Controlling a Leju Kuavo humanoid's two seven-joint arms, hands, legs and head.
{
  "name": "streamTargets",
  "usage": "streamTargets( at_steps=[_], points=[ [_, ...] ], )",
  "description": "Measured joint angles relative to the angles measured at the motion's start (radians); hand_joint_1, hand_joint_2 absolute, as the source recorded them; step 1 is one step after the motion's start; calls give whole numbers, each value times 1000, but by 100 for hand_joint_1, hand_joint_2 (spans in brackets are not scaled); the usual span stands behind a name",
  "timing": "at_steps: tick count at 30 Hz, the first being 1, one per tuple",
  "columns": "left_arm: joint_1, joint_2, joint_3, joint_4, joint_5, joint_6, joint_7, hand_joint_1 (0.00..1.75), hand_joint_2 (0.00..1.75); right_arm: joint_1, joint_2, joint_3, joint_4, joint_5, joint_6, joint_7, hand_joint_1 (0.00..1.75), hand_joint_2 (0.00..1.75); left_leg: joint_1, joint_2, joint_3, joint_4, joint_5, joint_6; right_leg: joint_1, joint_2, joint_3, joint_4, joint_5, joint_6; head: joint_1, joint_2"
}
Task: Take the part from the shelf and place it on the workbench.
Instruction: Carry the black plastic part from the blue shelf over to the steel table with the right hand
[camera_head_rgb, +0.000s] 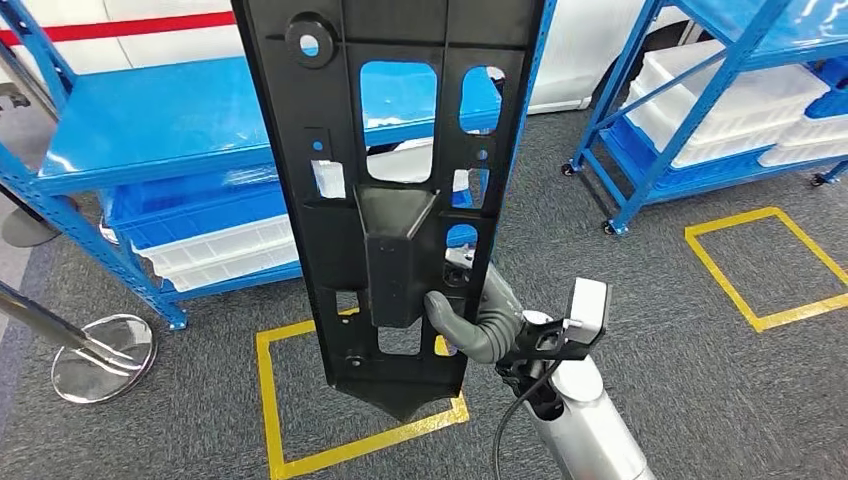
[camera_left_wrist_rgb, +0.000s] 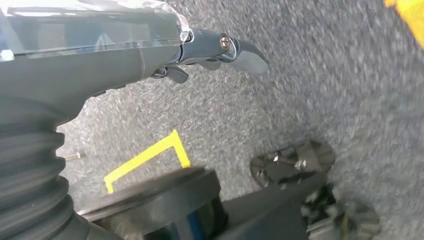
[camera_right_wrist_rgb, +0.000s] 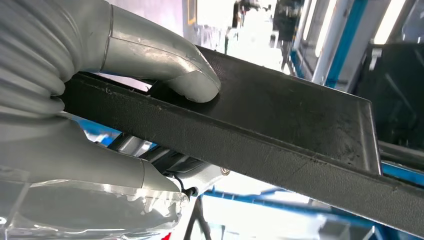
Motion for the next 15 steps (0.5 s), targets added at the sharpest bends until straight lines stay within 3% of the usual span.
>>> streamTargets(
  at_steps=[1, 3, 5, 6, 7, 8, 10, 12, 14, 15],
  points=[
    [-1, 0, -1, 0, -2, 0, 1, 0, 175, 3, -1, -2, -2, 2, -3, -1, 175, 175, 0, -1, 2, 2, -6, -5, -4, 10, 1, -3, 2, -4, 0, 0],
    [-1, 1, -2, 0, -4, -1, 3, 0, 175, 9, -4, -6, -9, 11, -10, -7, 175, 175, 2, -38, -10, 44, -39, -12, -13, 30, 5, -14, 8, -14, 0, 0],
    [3, 3, -2, 0, -4, 0, 4, 0, 175, 13, -8, -8, -15, 28, -14, -18, 175, 175, 7, -87, -66, 171, -102, -17, -18, 50, 4, -17, 12, -20, 0, 0],
    [4, 4, -1, 0, -3, 0, 5, 0, 175, 16, -9, -8, -15, 38, -16, -22, 175, 175, 8, -95, -98, 240, -127, -19, -18, 62, 3, -15, 13, -22, 0, 0],
    [4, 5, -1, 0, -3, 0, 5, 0, 175, 20, -12, -8, -16, 47, -19, -25, 175, 175, 9, -99, -122, 289, -138, -22, -18, 75, 2, -13, 13, -22, 0, 0],
    [4, 6, -1, 0, -3, 0, 5, 0, 175, 23, -15, -9, -16, 53, -21, -27, 175, 175, 10, -101, -129, 296, -125, -23, -18, 88, 1, -10, 13, -22, 0, 0],
    [5, 8, -1, 0, -4, 0, 7, 0, 175, 26, -20, -10, -16, 58, -24, -30, 175, 175, 15, -112, -91, 200, -52, -23, -20, 117, 0, -1, 12, -19, 0, 0],
    [8, 11, -1, 0, -4, 0, 8, 0, 175, 25, -23, -10, -18, 59, -25, -31, 175, 175, 20, -151, -43, 79, -2, -20, -19, 143, -10, 13, 11, -9, 0, 0],
    [9, 12, -1, 0, -4, 0, 8, 0, 175, 27, -25, -12, -21, 60, -26, -32, 175, 175, 20, -174, -32, 38, 1, -12, -20, 163, -25, 21, 17, 6, 0, 0],
    [7, 12, -1, 0, -4, 0, 8, 0, 175, 28, -27, -13, -23, 60, -27, -32, 175, 175, 18, -168, -33, 34, 3, -6, -22, 172, -32, 20, 22, 15, 0, 0]
  ],
)
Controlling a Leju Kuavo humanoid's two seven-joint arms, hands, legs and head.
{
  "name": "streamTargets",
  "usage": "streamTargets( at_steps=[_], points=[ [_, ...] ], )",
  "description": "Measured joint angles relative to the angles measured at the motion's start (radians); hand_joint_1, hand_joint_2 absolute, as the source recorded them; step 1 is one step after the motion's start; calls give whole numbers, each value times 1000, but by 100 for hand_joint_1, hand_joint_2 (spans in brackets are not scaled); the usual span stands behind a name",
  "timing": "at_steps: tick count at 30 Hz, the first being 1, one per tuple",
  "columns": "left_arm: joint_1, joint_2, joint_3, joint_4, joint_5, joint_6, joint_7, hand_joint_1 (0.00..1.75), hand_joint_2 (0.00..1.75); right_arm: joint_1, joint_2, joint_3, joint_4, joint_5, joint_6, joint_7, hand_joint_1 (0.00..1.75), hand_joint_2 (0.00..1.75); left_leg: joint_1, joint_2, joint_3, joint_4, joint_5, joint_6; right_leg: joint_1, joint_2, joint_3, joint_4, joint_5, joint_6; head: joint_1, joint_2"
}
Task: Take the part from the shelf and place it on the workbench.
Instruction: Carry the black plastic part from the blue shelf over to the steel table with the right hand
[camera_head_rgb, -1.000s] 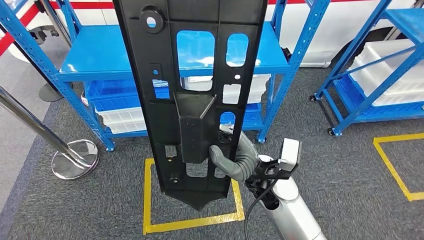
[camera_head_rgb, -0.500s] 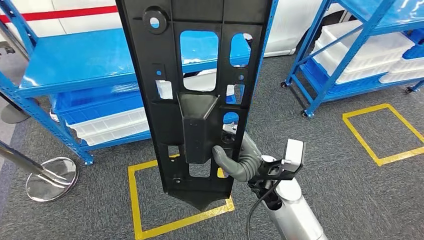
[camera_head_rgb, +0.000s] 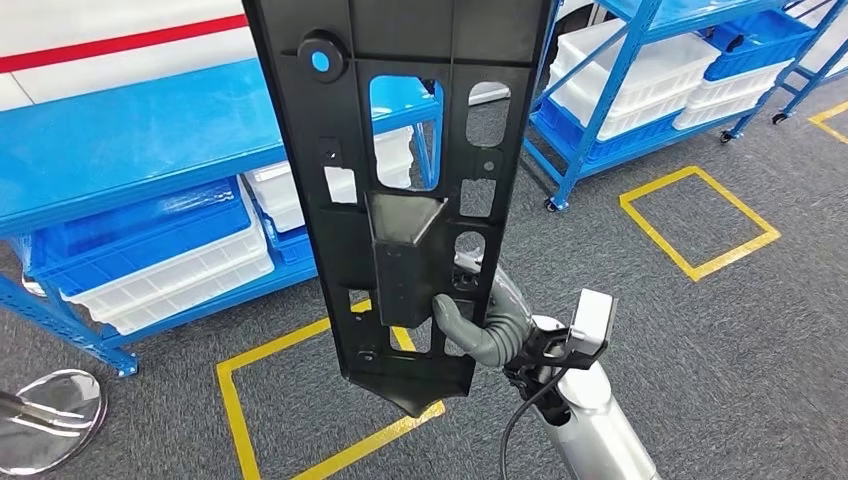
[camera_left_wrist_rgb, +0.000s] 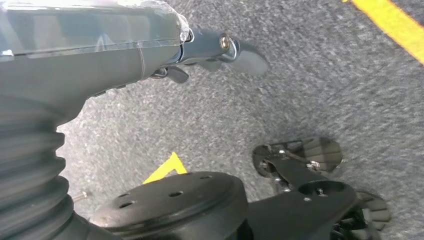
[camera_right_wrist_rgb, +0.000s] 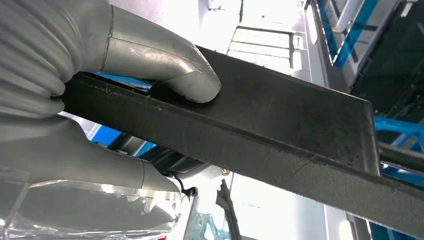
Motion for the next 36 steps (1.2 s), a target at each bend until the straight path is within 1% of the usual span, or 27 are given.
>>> streamTargets(
  at_steps=[1, 2, 3, 5, 7, 8, 9, 10, 12, 13, 14, 16, 17, 19, 20, 21, 22, 23, 24, 25, 26, 27, 29, 30, 32, 34, 36],
  points=[
    [-1, -1, 0, 0, 0, 0, 0, 0, 175, 2, -2, -1, -2, 0, 0, 0, 175, 175, 0, 9, -2, -1, 5, 7, -1, 3, -4, -2, 4, 8, 0, 0],
    [-1, -1, 0, 0, 0, 0, 0, 0, 175, 3, -4, -2, -3, 0, 0, 0, 175, 175, 1, 19, -2, -5, 10, 14, 0, -7, -7, 0, 3, 14, 0, 0],
    [-2, -1, 0, 0, -1, 0, 0, 0, 175, 3, -6, -4, -5, 0, 0, -1, 175, 175, 2, 31, -3, -9, 16, 21, 0, -28, -18, 20, -12, 19, 0, 0],
    [1, -1, 0, 0, -2, 0, 0, 0, 175, 3, -9, -5, -7, 0, 0, -1, 175, 175, 2, 54, -6, -14, 23, 30, 1, -79, -62, 117, -72, 28, 0, 0],
    [3, 0, 0, 0, -2, 0, 0, 0, 175, 5, -10, -5, -7, 0, 0, -1, 175, 175, -1, 79, -13, -14, 25, 32, -3, -98, -120, 249, -132, 35, 0, 0],
    [3, 0, 0, 0, -2, 0, 0, 0, 175, 7, -12, -5, -7, 0, 0, -1, 175, 175, -1, 91, -15, -13, 26, 32, -5, -101, -128, 277, -137, 36, 0, 0],
    [3, 1, 0, 0, -2, 0, 0, 0, 175, 8, -13, -5, -7, 0, 0, -1, 175, 175, -2, 105, -16, -13, 26, 31, -7, -105, -116, 267, -125, 36, 0, 0],
    [3, 1, 0, 0, -2, 0, 1, 0, 175, 8, -14, -5, -7, 1, 0, -1, 175, 175, -2, 116, -16, -12, 26, 30, -7, -110, -84, 219, -100, 34, 0, 0],
    [2, 0, 0, 0, -3, 0, 1, 0, 175, 6, -15, -5, -9, 9, -2, -4, 175, 175, -4, 136, -14, -12, 24, 25, 2, -145, 3, 73, -53, 20, 0, 0],
    [1, 0, 0, 0, -3, 0, 0, 0, 175, 6, -15, -5, -12, 18, -4, -8, 175, 175, -6, 144, -13, -12, 23, 20, 8, -159, 28, 25, -44, 10, 0, 0],
    [1, 0, -1, 0, -4, 0, 0, 0, 175, 6, -18, -6, -14, 31, -7, -15, 175, 175, -8, 152, -12, -12, 23, 15, 13, -168, 43, -4, -41, 0, 0, 0],
    [-1, 0, -2, 0, -6, 0, 0, 0, 175, 15, -26, -9, -25, 59, -13, -35, 175, 175, -10, 167, -9, -15, 22, 3, 16, -152, 40, -12, -39, -14, 0, 0],
    [-3, 0, -2, 0, -8, -1, 0, 0, 175, 24, -31, -11, -34, 71, -14, -46, 175, 175, -10, 160, -8, -13, 17, -3, 13, -143, 42, -17, -36, -19, 0, 0],
    [-4, 0, -3, 0, -8, -2, 1, 0, 175, 40, -37, -15, -54, 88, -11, -65, 175, 175, -8, 116, -28, 40, -21, -11, 6, -125, 46, -29, -27, -32, 0, 0],
    [-3, 0, -3, 0, -6, -2, 1, 0, 175, 48, -38, -16, -63, 94, -6, -73, 175, 175, -6, 89, -52, 97, -54, -13, 5, -116, 45, -31, -25, -35, 0, 0],
    [-2, 0, -2, 0, -5, -2, 0, 0, 175, 57, -38, -19, -70, 100, 0, -80, 175, 175, -5, 74, -83, 167, -88, -14, 5, -105, 44, -31, -25, -38, 0, 0],
    [-3, 0, -2, 0, -4, -2, -2, 0, 175, 68, -39, -22, -75, 108, 4, -87, 175, 175, -5, 69, -109, 226, -111, -15, 6, -93, 44, -30, -24, -39, 0, 0],
    [-3, 0, -2, 0, -4, -1, -3, 0, 175, 81, -39, -27, -80, 118, 8, -94, 175, 175, -5, 67, -124, 261, -116, -16, 6, -80, 43, -28, -24, -40, 0, 0],
    [-5, 1, -2, 0, -7, -1, -5, 0, 175, 96, -40, -33, -86, 128, 8, -102, 175, 175, -4, 66, -122, 258, -101, -17, 6, -67, 44, -26, -25, -39, 0, 0],
    [-5, 1, -2, 0, -10, -1, -6, 0, 175, 114, -42, -40, -95, 137, 7, -113, 175, 175, -4, 63, -102, 216, -70, -16, 5, -53, 44, -23, -25, -38, 0, 0],
    [-3, 3, -3, 0, -13, 0, -7, 0, 175, 137, -44, -50, -108, 143, 4, -126, 175, 175, -2, 49, -72, 148, -32, -14, 5, -40, 43, -18, -27, -35, 0, 0],
    [0, 5, -3, 0, -15, 0, -8, 0, 175, 163, -46, -63, -122, 148, 3, -142, 175, 175, 1, 21, -44, 82, -6, -12, 5, -28, 40, -13, -29, -31, 0, 0],
    [5, 8, -3, 0, -19, 0, -10, 0, 175, 215, -54, -93, -150, 156, 6, -171, 175, 175, 4, -24, -12, 5, 13, -8, 3, -6, 26, -2, -30, -19, 0, 0],
    [6, 9, -3, 0, -21, 0, -11, 0, 175, 239, -57, -108, -161, 160, 9, -181, 175, 175, 2, -31, -11, -1, 8, -5, 1, 5, 20, 0, -27, -12, 0, 0],
    [4, 10, -4, 0, -26, 0, -11, 0, 175, 284, -61, -135, -185, 169, 18, -192, 175, 175, 2, -7, -7, -10, 13, 7, -2, 20, 13, 0, -23, 1, 0, 0],
    [4, 10, -6, 0, -31, 0, -10, 0, 175, 316, -63, -163, -208, 180, 29, -195, 175, 175, 6, 23, 0, -22, 20, 20, 0, -18, -6, 38, -47, 12, 0, 0],
    [7, 12, -7, 0, -35, 0, -10, 0, 175, 334, -62, -184, -221, 188, 40, -195, 175, 175, 4, 54, 3, -27, 20, 26, -3, -77, -60, 150, -107, 22, 0, 0]
  ],
)
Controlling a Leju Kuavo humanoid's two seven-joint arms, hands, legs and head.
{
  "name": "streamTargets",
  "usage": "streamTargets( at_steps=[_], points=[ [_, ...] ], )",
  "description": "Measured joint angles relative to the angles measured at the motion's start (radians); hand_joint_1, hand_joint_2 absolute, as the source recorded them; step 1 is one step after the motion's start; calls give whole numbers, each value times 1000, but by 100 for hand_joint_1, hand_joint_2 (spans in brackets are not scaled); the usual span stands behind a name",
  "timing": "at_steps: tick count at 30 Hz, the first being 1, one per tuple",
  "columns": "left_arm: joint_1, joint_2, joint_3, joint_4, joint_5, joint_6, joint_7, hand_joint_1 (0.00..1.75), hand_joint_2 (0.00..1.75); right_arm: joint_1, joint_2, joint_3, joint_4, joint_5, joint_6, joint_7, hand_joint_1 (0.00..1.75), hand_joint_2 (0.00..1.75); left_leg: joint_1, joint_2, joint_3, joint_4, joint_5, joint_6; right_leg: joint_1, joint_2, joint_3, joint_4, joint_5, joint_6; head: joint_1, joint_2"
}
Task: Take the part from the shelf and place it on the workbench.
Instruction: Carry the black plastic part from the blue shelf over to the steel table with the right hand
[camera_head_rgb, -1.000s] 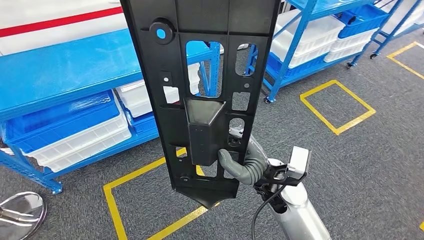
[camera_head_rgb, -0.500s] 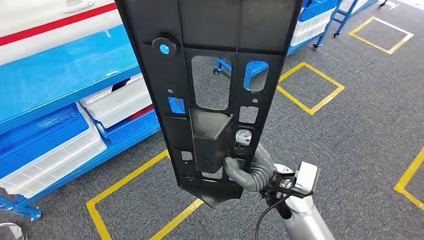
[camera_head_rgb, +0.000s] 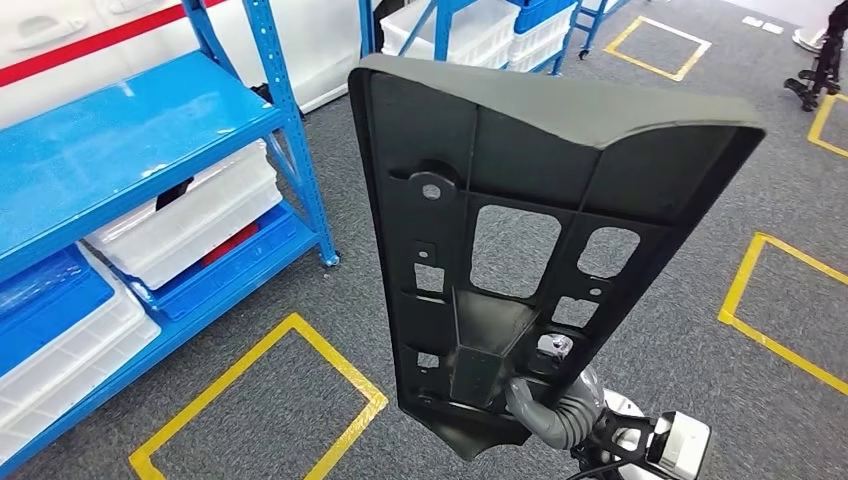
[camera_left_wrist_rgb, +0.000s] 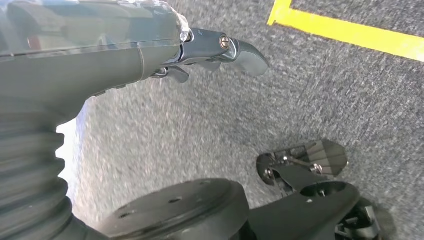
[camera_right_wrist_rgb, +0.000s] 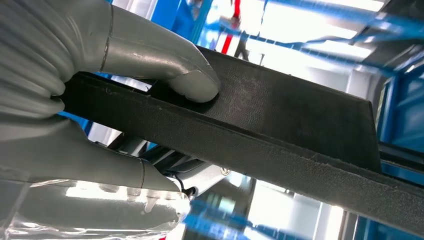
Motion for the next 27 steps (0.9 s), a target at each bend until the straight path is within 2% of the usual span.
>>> streamTargets(
  at_steps=[1, 2, 3, 4, 5, 7, 8, 9, 11, 12, 13, 15, 16, 17, 18, 19, 20, 21, 22, 23, 24, 26, 27],
  points=[
    [1, 1, -1, 0, -1, 0, 0, 0, 175, 8, 0, -7, -3, 2, 3, 0, 175, 175, -1, 16, 0, 0, -1, 1, -4, -14, -32, 65, -27, 5, 0, 0],
    [1, 3, -1, 0, -1, 0, 0, 0, 175, 16, 0, -13, -5, 4, 5, 0, 175, 175, -2, 30, 0, 0, -3, 1, -8, -21, -53, 109, -39, 10, 0, 0],
    [1, 4, -2, 0, -1, 0, 0, 0, 175, 23, 0, -18, -6, 5, 7, 0, 175, 175, -2, 44, 2, 1, -5, -1, -12, -25, -55, 117, -33, 14, 0, 0],
    [1, 5, -2, 0, -1, 0, 1, 0, 175, 28, 0, -22, -8, 5, 9, 0, 175, 175, -2, 57, 4, 1, -7, -3, -16, -31, -35, 83, -9, 16, 0, 0],
    [1, 5, -3, 0, -1, 0, 1, 0, 175, 31, 1, -26, -10, 6, 10, 1, 175, 175, -2, 69, 7, 1, -9, -7, -19, -44, 4, 15, 24, 17, 0, 0],
    [0, 6, -4, 0, -2, 0, 1, 0, 175, 32, 1, -31, -17, 6, 12, 1, 175, 175, -5, 87, 14, 1, -16, -18, -14, -79, 78, -115, 63, 8, 0, 0],
    [0, 7, -4, 0, -2, 1, 1, 0, 175, 33, 1, -33, -20, 6, 13, 0, 175, 175, -7, 94, 18, 1, -19, -24, -10, -89, 96, -148, 67, 0, 0, 0],
    [0, 9, -4, -1, -3, 1, 1, 0, 175, 34, 2, -35, -21, 7, 14, 0, 175, 175, -8, 102, 21, -1, -22, -31, -5, -90, 98, -156, 62, -9, 0, 0],
    [-2, 10, -5, -1, -3, 4, 0, 0, 175, 37, 4, -41, -24, 10, 20, 0, 175, 175, -7, 113, 28, -3, -26, -44, -4, -69, 96, -158, 63, -24, 0, 0],
    [-3, 11, -6, -1, -2, 5, -1, 0, 175, 38, 6, -43, -25, 13, 25, 0, 175, 175, -4, 101, 27, 5, -34, -50, -6, -59, 97, -161, 65, -31, 0, 0],
    [-4, 12, -7, -1, -2, 7, -4, 0, 175, 38, 9, -45, -27, 17, 29, 0, 175, 175, -2, 80, 17, 33, -54, -53, -8, -49, 98, -164, 68, -38, 0, 0],
    [-2, 15, -9, -1, 0, 10, -12, 0, 175, 37, 17, -47, -27, 23, 34, 0, 175, 175, -2, 29, -35, 151, -119, -55, -8, -30, 100, -167, 69, -49, 0, 0],
    [-2, 16, -10, -1, 0, 11, -16, 0, 175, 38, 20, -47, -26, 24, 35, -1, 175, 175, -3, 18, -70, 223, -150, -55, -6, -20, 100, -166, 68, -53, 0, 0],
    [-2, 17, -11, -1, 0, 12, -17, 0, 175, 41, 23, -47, -24, 23, 35, -3, 175, 175, -4, 14, -96, 277, -164, -54, -3, -9, 101, -166, 67, -54, 0, 0],
    [-3, 18, -11, -1, -1, 12, -15, 0, 175, 44, 25, -47, -20, 23, 35, -8, 175, 175, -5, 13, -106, 296, -158, -53, -1, 4, 102, -165, 66, -55, 0, 0],
    [-4, 19, -12, -1, -2, 12, -7, 0, 175, 47, 28, -47, -16, 25, 34, -15, 175, 175, -5, 12, -98, 275, -131, -50, 0, 18, 104, -163, 65, -55, 0, 0],
    [-3, 20, -13, -1, -4, 12, 7, 0, 175, 49, 32, -46, -12, 28, 33, -25, 175, 175, -6, 7, -75, 217, -90, -47, 1, 32, 106, -161, 64, -55, 0, 0],
    [-2, 22, -13, -1, -5, 12, 22, 0, 175, 51, 36, -46, -7, 33, 32, -36, 175, 175, -5, -9, -46, 149, -53, -42, 0, 45, 106, -158, 63, -53, 0, 0],
    [-2, 24, -13, -1, -6, 12, 38, 0, 175, 52, 40, -45, -1, 37, 31, -45, 175, 175, -4, -27, -22, 86, -28, -39, 1, 58, 104, -154, 62, -50, 0, 0],
    [-2, 26, -13, -1, -6, 12, 51, 0, 175, 52, 43, -44, 5, 39, 30, -51, 175, 175, -4, -42, -7, 43, -17, -35, 1, 69, 100, -151, 62, -45, 0, 0],
    [-3, 28, -13, -1, -5, 12, 61, 0, 175, 52, 45, -43, 13, 40, 30, -56, 175, 175, -5, -51, -1, 24, -18, -32, 0, 78, 95, -151, 64, -39, 0, 0],
    [-6, 33, -13, -1, -5, 12, 77, 0, 175, 53, 48, -43, 27, 42, 27, -59, 175, 175, -5, -37, 6, 10, -18, -23, -1, 95, 91, -155, 70, -25, 0, 0],
    [-4, 36, -13, -1, -6, 11, 82, 0, 175, 55, 49, -44, 32, 44, 23, -60, 175, 175, -4, -27, 11, 2, -14, -17, 0, 88, 89, -151, 67, -20, 0, 0]
  ],
)
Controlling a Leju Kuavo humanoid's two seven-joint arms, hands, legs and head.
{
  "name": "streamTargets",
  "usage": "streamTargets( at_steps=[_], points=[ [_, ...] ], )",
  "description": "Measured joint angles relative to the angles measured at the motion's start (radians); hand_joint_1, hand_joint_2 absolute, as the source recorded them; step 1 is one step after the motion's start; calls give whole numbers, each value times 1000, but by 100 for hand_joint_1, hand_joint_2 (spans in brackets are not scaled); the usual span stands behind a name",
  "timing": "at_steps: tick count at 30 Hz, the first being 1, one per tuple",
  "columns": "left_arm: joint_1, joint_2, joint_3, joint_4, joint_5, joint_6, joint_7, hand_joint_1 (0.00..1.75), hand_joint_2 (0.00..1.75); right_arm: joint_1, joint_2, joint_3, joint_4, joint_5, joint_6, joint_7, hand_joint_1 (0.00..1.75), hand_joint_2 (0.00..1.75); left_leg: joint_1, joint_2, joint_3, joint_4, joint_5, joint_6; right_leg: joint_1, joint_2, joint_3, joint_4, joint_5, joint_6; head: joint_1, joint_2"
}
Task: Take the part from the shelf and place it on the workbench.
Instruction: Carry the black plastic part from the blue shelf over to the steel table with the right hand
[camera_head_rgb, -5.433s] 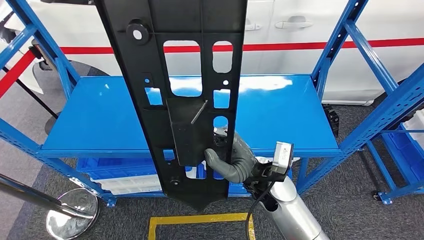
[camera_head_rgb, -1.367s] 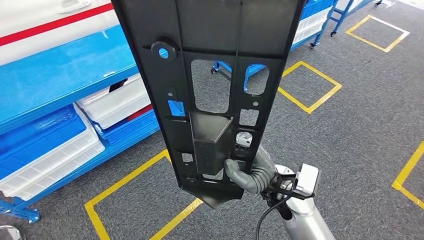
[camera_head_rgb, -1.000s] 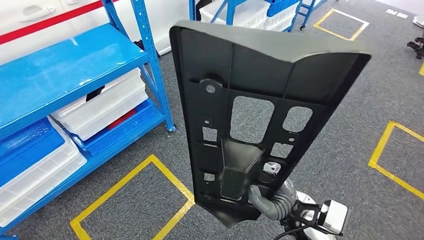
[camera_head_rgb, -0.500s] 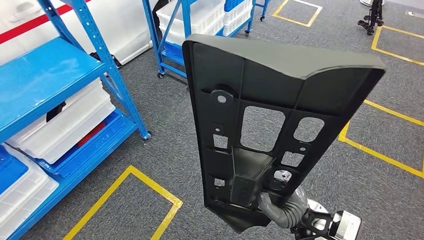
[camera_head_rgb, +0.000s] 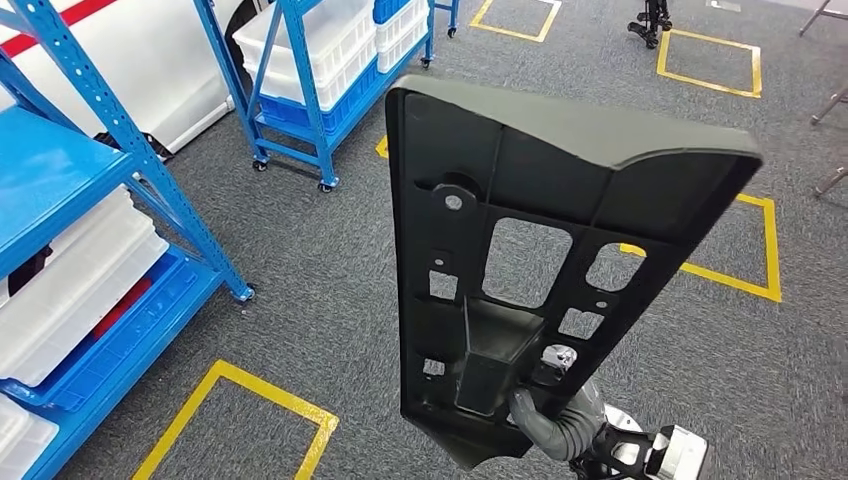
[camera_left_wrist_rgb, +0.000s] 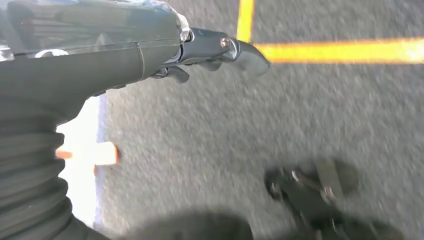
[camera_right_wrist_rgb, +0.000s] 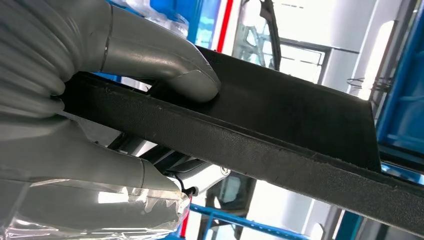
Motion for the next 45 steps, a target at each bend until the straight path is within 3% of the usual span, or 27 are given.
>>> streamTargets(
  at_steps=[2, 4, 6, 7, 9, 11, 12, 14, 16, 18, 20, 21, 22, 24, 26, 28, 29, 30, 32, 34, 36, 37, 38, 40, 42, 43, 45],
  points=[
    [12, 6, 0, -1, -4, -4, 7, 0, 175, 3, 0, -2, 6, 13, -11, 2, 175, 175, 4, 26, 9, -13, 6, 12, 3, -47, -26, 56, -33, 9, 0, 0],
    [28, 9, 0, -1, -6, -8, 4, 0, 175, 7, -1, -6, 10, 34, -22, 11, 175, 175, -1, 53, 12, -15, 5, 18, -1, -97, -92, 183, -92, 17, 0, 0],
    [34, 2, 0, -1, -1, -7, -16, 0, 175, 9, -7, -12, 12, 54, -27, 30, 175, 175, -4, 78, 13, -14, 1, 18, -8, -111, -141, 271, -111, 25, 0, 0],
    [32, -5, 0, -1, 4, -4, -31, 0, 175, 9, -12, -15, 10, 61, -27, 41, 175, 175, -4, 88, 15, -14, -2, 17, -11, -115, -138, 260, -94, 28, 0, 0],
    [20, -22, 0, -1, 9, 2, -57, 0, 175, 2, -24, -18, 1, 67, -22, 59, 175, 175, -4, 106, 23, -13, -8, 10, -14, -143, -75, 137, -28, 29, 0, 0],
    [-1, -40, -3, -1, 2, 0, -70, 0, 175, -17, -33, -16, -10, 67, -14, 76, 175, 175, -10, 122, 30, -12, -17, 0, -7, -179, -16, 24, 6, 17, 0, 0],
    [-13, -50, -5, -1, -3, -3, -74, 0, 175, -25, -35, -13, -16, 67, -13, 87, 175, 175, -13, 129, 32, -12, -21, -5, -2, -187, -5, 1, 7, 9, 0, 0],
    [-33, -69, -9, -1, -11, -10, -85, 0, 175, -31, -36, -2, -28, 68, -17, 112, 175, 175, -15, 147, 39, -15, -26, -16, 3, -167, -7, -2, 4, -7, 0, 0],
    [-47, -82, -14, -1, -20, -13, -97, 0, 175, -29, -36, 12, -43, 71, -27, 128, 175, 175, -10, 127, 38, 5, -45, -27, 1, -143, -5, -8, 7, -20, 0, 0],
    [-53, -87, -26, 0, -38, -14, -104, 0, 175, -29, -36, 26, -57, 72, -39, 134, 175, 175, -5, 72, -8, 104, -100, -31, -2, -121, -2, -13, 9, -32, 0, 0],
    [-52, -88, -39, 0, -59, -14, -94, 0, 175, -28, -35, 37, -64, 70, -46, 138, 175, 175, -6, 43, -84, 249, -156, -32, 1, -96, -2, -12, 7, -39, 0, 0],
    [-49, -87, -44, 0, -61, -13, -82, 0, 175, -27, -35, 41, -65, 68, -46, 138, 175, 175, -6, 40, -112, 292, -160, -32, 3, -81, -1, -11, 6, -40, 0, 0],
    [-45, -83, -47, 0, -57, -9, -69, 0, 175, -26, -35, 45, -65, 65, -43, 137, 175, 175, -6, 38, -123, 296, -142, -30, 4, -65, -1, -10, 6, -40, 0, 0],
    [-34, -72, -47, 0, -32, 6, -50, 0, 175, -32, -35, 49, -65, 56, -32, 130, 175, 175, -6, 23, -91, 189, -59, -23, 6, -34, 2, -5, 3, -39, 0, 0],
    [-20, -58, -39, 0, -7, 20, -45, 0, 175, -45, -35, 51, -62, 45, -18, 120, 175, 175, -5, -16, -46, 62, 0, -16, 7, -8, 1, 0, 1, -33, 0, 0],
    [-9, -48, -28, -1, 10, 30, -46, 0, 175, -56, -35, 51, -57, 36, -10, 113, 175, 175, -8, -34, -30, 18, 7, -9, 5, 11, -4, 1, 2, -21, 0, 0],
    [-7, -44, -24, -1, 15, 33, -43, 0, 175, -59, -34, 50, -54, 33, -9, 112, 175, 175, -9, -27, -27, 12, 10, -4, 3, 20, -6, -2, 4, -13, 0, 0],
    [-7, -42, -21, -1, 16, 34, -36, 0, 175, -58, -34, 49, -53, 31, -12, 111, 175, 175, -9, -17, -24, 6, 14, 2, 1, 20, -6, -2, 4, -8, 0, 0],
    [-6, -37, -17, -1, 10, 29, -16, 0, 175, -50, -34, 43, -55, 30, -24, 104, 175, 175, -7, 3, -16, -9, 24, 15, 3, -23, -23, 34, -20, 0, 1, 0],
    [0, -32, -16, -1, -2, 22, 4, 0, 175, -35, -34, 38, -60, 33, -36, 95, 175, 175, -8, 28, -13, -15, 26, 21, 2, -85, -78, 146, -81, 7, 1, 0],
    [13, -24, -15, -1, -7, 19, 15, 0, 175, -14, -34, 34, -62, 41, -46, 88, 175, 175, -10, 58, -12, -15, 22, 21, -4, -106, -136, 258, -124, 15, 1, 0],
    [20, -21, -15, -1, -7, 19, 15, 0, 175, -3, -34, 33, -62, 48, -52, 85, 175, 175, -10, 73, -11, -14, 19, 19, -8, -111, -142, 270, -118, 18, 1, 0],
    [25, -18, -14, -1, -6, 19, 10, 0, 175, 6, -34, 32, -62, 54, -56, 82, 175, 175, -10, 86, -9, -14, 16, 17, -12, -117, -127, 242, -95, 20, 1, 0],
    [30, -15, -14, -1, -6, 25, -13, 0, 175, 12, -34, 30, -57, 62, -61, 71, 175, 175, -11, 108, -2, -13, 9, 9, -13, -152, -53, 106, -36, 19, 1, 0],
    [29, -14, -14, -1, -6, 33, -44, 0, 175, 7, -32, 32, -47, 63, -60, 58, 175, 175, -14, 125, 4, -12, 0, -4, -7, -184, 1, 8, -11, 8, 1, 0],
    [28, -13, -14, -1, -6, 37, -58, 0, 175, 4, -30, 33, -41, 65, -61, 55, 175, 175, -16, 133, 8, -13, -5, -10, -2, -188, 8, -5, -14, 1, 1, 0],
    [24, -13, -14, -1, -8, 41, -71, 0, 175, 0, -26, 37, -31, 78, -67, 56, 175, 175, -14, 149, 17, -14, -11, -22, 1, -163, 9, -8, -13, -12, 1, 0]
  ],
)
